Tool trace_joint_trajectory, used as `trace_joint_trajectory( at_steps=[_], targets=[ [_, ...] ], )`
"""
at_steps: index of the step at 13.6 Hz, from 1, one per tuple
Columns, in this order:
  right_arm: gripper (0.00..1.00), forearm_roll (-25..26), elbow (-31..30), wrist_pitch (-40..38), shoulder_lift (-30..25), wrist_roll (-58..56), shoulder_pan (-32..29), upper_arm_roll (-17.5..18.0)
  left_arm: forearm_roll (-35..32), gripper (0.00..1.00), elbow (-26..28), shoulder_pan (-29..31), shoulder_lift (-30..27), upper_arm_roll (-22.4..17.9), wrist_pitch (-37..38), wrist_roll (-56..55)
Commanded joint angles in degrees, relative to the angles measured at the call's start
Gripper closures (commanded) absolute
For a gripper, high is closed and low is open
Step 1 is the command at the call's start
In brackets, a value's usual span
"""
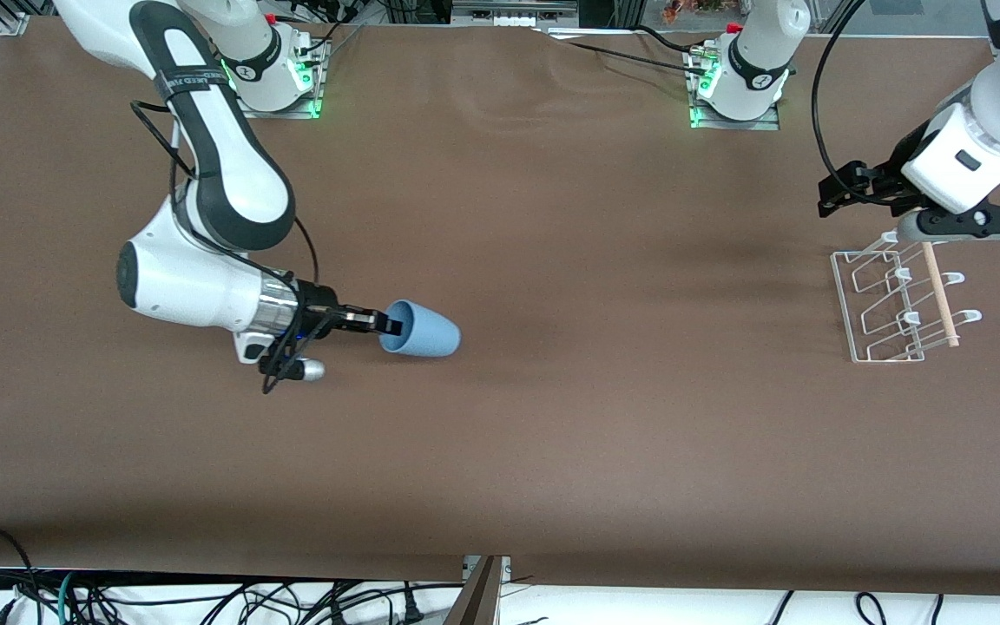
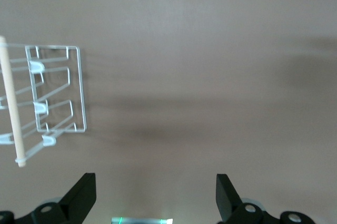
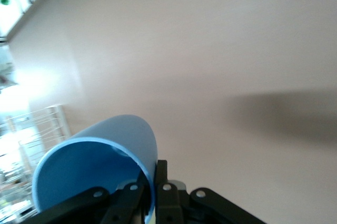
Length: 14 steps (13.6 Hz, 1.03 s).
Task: Transfer cup to left arm and place on rack
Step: 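Lift the cup with the right gripper while the left gripper approaches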
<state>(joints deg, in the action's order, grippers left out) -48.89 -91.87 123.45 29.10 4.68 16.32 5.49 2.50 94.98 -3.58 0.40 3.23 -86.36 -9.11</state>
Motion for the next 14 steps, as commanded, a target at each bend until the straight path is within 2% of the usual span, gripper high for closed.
trace_joint_trajectory(
  at_steps=[1, 3, 6, 8, 10, 14],
  targets=[
    [1.00, -6.6, 5.9, -0.6, 3.2, 0.8, 3.0, 0.2, 2.9, 0.00, -1.5, -0.4, 2.1, 0.2, 3.4, 5.1],
    [1.00, -11.8, 9.6, -0.4, 5.0, 0.8, 5.4, 0.4, 4.9, 0.00, -1.6, -1.3, 3.7, 0.4, 3.7, 11.8],
    [1.00, -16.1, 12.6, -0.4, 6.5, 0.8, 8.5, 0.4, 5.0, 0.00, -1.9, -4.8, 5.7, 0.4, 2.1, 15.7],
    [1.00, -19.1, 13.7, -0.3, 6.8, 0.8, 10.0, 0.4, 5.4, 0.00, -5.3, -5.9, 8.8, 0.4, 0.8, 21.5],
    [1.00, -21.8, 15.7, -0.3, 8.1, 0.8, 11.0, 0.4, 9.2, 0.00, -6.7, -5.7, 10.5, 0.3, -0.1, 29.2],
    [1.00, -23.5, 19.0, -0.3, 10.1, 0.7, 12.9, 0.4, 15.1, 0.00, -6.6, -5.7, 12.4, 0.3, -5.8, 48.1]
  ],
)
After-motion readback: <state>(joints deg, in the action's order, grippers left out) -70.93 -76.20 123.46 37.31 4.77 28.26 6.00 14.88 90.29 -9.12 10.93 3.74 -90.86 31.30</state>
